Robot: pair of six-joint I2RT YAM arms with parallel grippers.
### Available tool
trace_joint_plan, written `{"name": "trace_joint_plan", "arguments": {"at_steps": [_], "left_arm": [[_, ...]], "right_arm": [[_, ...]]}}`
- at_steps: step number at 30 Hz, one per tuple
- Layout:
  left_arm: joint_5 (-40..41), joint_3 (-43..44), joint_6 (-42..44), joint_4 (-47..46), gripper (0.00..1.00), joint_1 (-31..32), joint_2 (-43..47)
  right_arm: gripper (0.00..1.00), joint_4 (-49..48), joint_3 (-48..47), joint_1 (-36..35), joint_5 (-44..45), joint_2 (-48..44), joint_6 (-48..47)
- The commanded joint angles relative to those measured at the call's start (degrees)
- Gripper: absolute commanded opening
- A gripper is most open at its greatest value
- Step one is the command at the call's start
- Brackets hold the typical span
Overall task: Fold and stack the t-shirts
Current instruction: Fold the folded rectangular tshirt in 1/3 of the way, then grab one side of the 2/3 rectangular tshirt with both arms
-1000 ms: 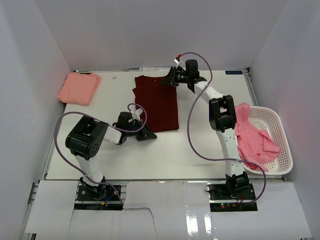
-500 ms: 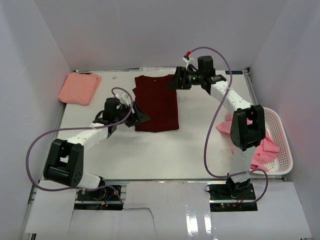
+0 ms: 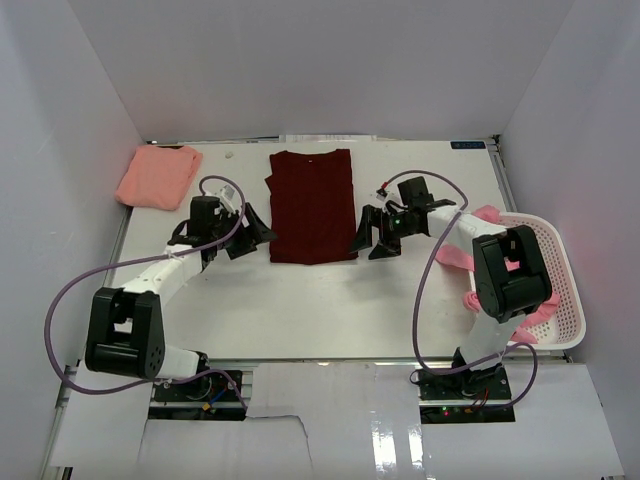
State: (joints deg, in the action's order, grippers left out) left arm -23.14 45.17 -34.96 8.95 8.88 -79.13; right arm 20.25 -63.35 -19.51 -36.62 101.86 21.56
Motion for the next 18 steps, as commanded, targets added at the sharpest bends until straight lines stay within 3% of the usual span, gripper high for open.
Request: {"name": "trace_joint_plan", "arguments": {"at_steps": [1,8,18], "left_arm": [[-3.23,-2.19,-0.28,-1.83,0.85,-0.54,-1.02],[-3.32,-5.09,-1.07,-4.12,0.85,-0.54,-4.01],[-2.61,-5.53,-4.76,-5.52,0.86,-0.54,-4.63]], "right_arm": [[0.88,-3.46,1.91,0.17,-0.73,-2.02,0.76],[0.87,-12.24,6.84,-0.27,-3.71,2.19,5.85],[0.84,-19.46,6.05,-1.06,-4.25,8.87,10.78]]}}
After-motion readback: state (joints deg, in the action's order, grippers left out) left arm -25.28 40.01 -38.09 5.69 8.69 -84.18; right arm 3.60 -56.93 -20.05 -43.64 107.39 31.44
